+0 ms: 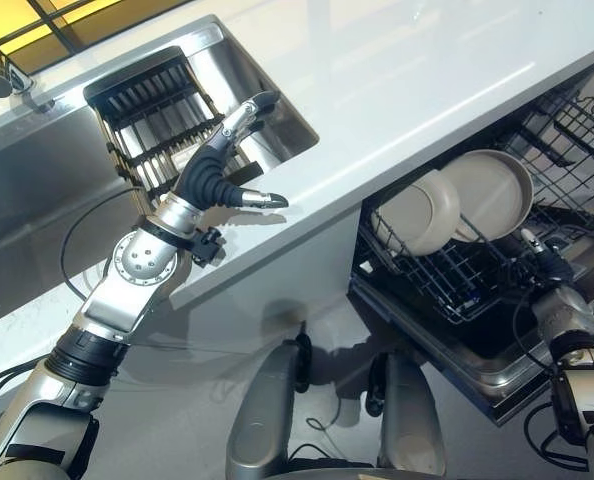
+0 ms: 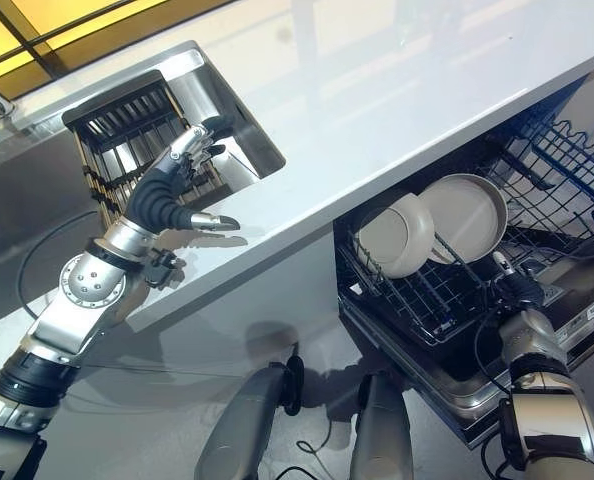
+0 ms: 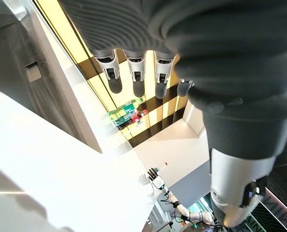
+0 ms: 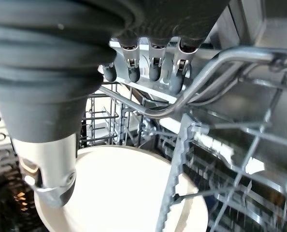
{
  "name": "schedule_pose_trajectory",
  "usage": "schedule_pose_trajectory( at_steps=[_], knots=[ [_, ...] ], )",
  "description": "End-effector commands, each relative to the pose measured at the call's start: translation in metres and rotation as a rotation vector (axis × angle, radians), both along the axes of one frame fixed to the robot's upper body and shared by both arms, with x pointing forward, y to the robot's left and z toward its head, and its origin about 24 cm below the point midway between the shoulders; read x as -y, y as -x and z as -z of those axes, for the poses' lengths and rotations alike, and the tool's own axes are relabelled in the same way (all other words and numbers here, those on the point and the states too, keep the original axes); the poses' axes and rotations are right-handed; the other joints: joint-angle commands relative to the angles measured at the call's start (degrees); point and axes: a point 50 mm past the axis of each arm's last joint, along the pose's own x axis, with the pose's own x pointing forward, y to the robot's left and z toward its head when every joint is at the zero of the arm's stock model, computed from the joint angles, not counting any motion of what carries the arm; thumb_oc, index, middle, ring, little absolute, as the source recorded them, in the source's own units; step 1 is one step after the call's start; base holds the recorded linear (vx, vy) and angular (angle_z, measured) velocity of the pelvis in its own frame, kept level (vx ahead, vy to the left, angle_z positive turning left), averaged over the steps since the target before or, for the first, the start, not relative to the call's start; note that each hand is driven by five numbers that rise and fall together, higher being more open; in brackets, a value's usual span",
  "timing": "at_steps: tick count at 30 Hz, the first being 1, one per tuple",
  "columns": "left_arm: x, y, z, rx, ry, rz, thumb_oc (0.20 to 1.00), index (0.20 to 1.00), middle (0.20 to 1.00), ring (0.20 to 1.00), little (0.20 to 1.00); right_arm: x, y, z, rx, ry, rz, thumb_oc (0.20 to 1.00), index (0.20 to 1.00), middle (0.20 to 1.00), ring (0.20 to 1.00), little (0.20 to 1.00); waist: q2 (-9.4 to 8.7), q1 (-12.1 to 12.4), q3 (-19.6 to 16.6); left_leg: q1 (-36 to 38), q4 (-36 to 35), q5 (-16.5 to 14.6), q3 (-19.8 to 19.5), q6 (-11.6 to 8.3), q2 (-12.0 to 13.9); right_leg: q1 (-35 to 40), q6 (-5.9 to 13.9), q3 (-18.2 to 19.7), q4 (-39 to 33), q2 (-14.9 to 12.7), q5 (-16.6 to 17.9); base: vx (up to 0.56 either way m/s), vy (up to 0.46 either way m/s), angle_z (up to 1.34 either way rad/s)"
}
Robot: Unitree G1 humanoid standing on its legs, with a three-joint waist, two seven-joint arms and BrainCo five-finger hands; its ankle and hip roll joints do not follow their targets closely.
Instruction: Pick up plates and place into dishwasher.
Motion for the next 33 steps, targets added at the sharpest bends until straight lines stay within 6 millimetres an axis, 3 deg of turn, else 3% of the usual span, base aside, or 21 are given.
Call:
schedule_pose_trajectory(
  at_steps=[1, 11, 22, 26, 33],
  knots=[
    [0.009, 0.008, 0.015, -0.054, 0.093, 0.079, 1.0, 1.0, 1.0, 1.0, 1.0, -0.042, -0.025, 0.005, 0.101, -0.192, -0.183, 1.0, 1.0, 1.0, 1.0, 1.0, 1.96, 3.32, 0.1, 0.04, 5.35, -8.3, -1.45, 3.84, -2.06, 0.0, -2.98, -0.14, 1.75, 0.23, 1.55, 0.01, -0.053, -0.03],
    [-0.002, 0.008, 0.008, -0.042, 0.071, 0.073, 1.0, 1.0, 1.0, 1.0, 1.0, -0.061, -0.066, -0.075, 0.384, -0.141, -0.287, 1.0, 1.0, 1.0, 1.0, 1.0, 1.72, 5.29, -0.46, -1.97, 5.14, -7.37, -2.41, 3.76, -2.53, -1.64, -2.91, -1.28, 2.51, -0.06, 1.69, 0.01, -0.055, -0.03],
    [-0.009, 0.009, -0.005, -0.019, 0.059, 0.08, 1.0, 1.0, 1.0, 1.0, 1.0, -0.06, -0.081, -0.167, 0.575, 0.038, -0.289, 1.0, 1.0, 1.0, 1.0, 1.0, 1.84, 7.42, -1.02, -4.89, 4.84, -6.23, -3.35, 3.82, -3.52, -4.13, -3.09, -2.67, 3.69, -0.25, 1.32, 0.01, -0.061, 0.04],
    [-0.015, 0.009, -0.009, -0.007, 0.067, 0.065, 1.0, 1.0, 1.0, 1.0, 1.0, -0.058, -0.081, -0.191, 0.61, 0.082, -0.264, 1.0, 1.0, 1.0, 1.0, 1.0, 2.05, 8.19, -1.1, -5.97, 4.82, -5.68, -3.77, 3.78, -3.81, -5.04, -3.12, -2.96, 4.37, -0.37, 0.99, 0.03, -0.058, 0.14],
    [-0.022, 0.01, -0.018, 0.024, 0.067, 0.064, 1.0, 1.0, 1.0, 1.0, 1.0, -0.048, -0.079, -0.212, 0.637, 0.081, -0.19, 1.0, 1.0, 1.0, 1.0, 1.0, 2.66, 9.36, -1.27, -7.79, 4.28, -4.55, -4.4, 3.95, -4.7, -6.61, -3.16, -3.5, 4.91, -0.43, 0.76, 0.0, -0.038, 0.1]
  ],
)
